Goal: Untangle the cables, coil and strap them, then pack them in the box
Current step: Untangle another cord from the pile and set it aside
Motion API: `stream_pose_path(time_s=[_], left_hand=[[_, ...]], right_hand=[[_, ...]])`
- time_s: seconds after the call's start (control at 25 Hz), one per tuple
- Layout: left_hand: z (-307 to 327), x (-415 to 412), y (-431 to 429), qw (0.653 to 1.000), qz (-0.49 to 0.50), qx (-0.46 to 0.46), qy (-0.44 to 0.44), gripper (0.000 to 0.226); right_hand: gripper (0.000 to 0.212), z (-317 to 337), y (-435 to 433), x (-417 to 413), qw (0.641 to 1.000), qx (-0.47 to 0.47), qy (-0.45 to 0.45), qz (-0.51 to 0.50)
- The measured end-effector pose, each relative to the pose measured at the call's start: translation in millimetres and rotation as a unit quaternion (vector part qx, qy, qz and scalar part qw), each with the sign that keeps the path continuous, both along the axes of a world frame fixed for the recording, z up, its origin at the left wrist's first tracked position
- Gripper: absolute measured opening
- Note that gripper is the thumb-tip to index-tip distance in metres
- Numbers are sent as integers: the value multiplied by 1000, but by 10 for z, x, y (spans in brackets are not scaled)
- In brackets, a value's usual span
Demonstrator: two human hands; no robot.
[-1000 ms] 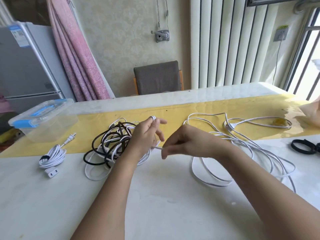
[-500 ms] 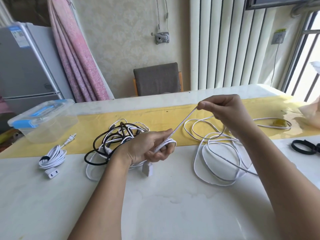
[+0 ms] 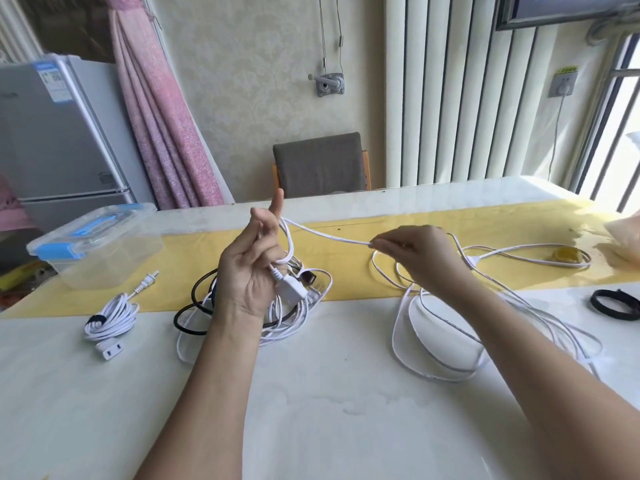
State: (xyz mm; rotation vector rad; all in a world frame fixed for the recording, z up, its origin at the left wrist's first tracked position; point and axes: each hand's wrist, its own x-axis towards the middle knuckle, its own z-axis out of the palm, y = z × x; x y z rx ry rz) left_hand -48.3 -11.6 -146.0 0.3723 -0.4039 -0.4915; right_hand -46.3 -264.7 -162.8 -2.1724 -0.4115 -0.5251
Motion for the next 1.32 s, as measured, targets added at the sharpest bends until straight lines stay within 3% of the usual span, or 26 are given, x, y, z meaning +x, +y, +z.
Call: stream_pose_path(time_s=[0.16,0.28,0.4,0.48,0.56,0.64,0.68,0.72,0.8,0.88,1.0,1.08,1.2,1.32], left_hand=[[31,-3,-121,987,156,16,16,31],[7,20,-255,919,352,177,-23,31],[-90,56,-345,806,468,346,-110,28],[-174,62,-361,691,518,469,-188,28],[-220,17,-399,578,511,573,-278,25],[-258,-29,-459,521,457,636,-340,23],[-258,-52,-489,524,427,650,-346,25],[-240,-81,-516,551,391,658,-334,30],[-187,-147,-558,635,288,658,-285,41],[-145,-229,-624,696,180,650,-246,41],[-126,-323,-750,754,61,613,-226,44],[-122,-335,-788,791,7,576,-206,50],[-101,-299,-741,850,-76,495,-165,51],[-90,-233,-623,918,-189,312,-156,39]], right_hand=[[16,-95,158,-59,987,-138,-44,64],[20,-72,237,-175,969,-197,-57,137],[19,-18,299,-259,961,-222,-45,160],[19,-4,350,-312,954,-247,-31,169],[19,43,383,-386,955,-209,-2,209],[16,160,347,-447,963,-111,63,238],[14,220,297,-453,964,-62,92,242],[13,269,239,-442,962,-21,110,247],[14,359,140,-436,955,42,120,267],[15,427,45,-439,957,84,107,255],[11,508,-114,-419,966,140,90,197],[25,517,-266,-353,967,184,66,161],[34,474,-442,-243,971,232,29,49],[32,395,-471,-172,976,214,29,-1]])
